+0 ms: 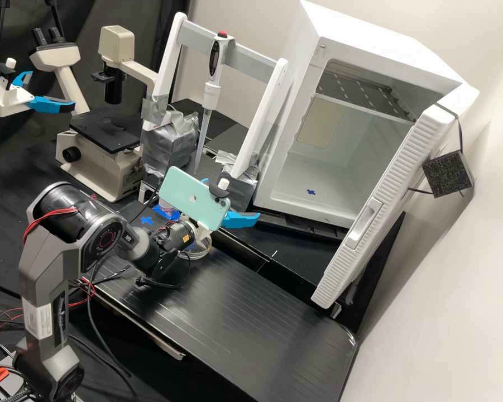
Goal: Move the petri dish to the incubator
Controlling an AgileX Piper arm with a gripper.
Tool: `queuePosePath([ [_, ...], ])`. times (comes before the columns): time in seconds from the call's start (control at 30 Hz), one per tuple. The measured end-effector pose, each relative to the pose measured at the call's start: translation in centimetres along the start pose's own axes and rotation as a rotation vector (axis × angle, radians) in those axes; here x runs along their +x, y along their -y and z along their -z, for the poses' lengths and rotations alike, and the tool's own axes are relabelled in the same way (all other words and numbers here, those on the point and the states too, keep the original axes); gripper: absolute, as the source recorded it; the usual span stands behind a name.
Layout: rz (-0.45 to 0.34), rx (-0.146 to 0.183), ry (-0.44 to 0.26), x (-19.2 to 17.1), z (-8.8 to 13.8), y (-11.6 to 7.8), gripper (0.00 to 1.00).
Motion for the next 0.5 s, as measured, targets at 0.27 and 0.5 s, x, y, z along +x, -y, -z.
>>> queuePosePath([
  [0.27,0.0,0.0,0.0,0.0,0.0,0.0,1.0],
  [0.5,-0.018,-0.01,0.011,-2.7,-0.7,-0.7,1.0],
])
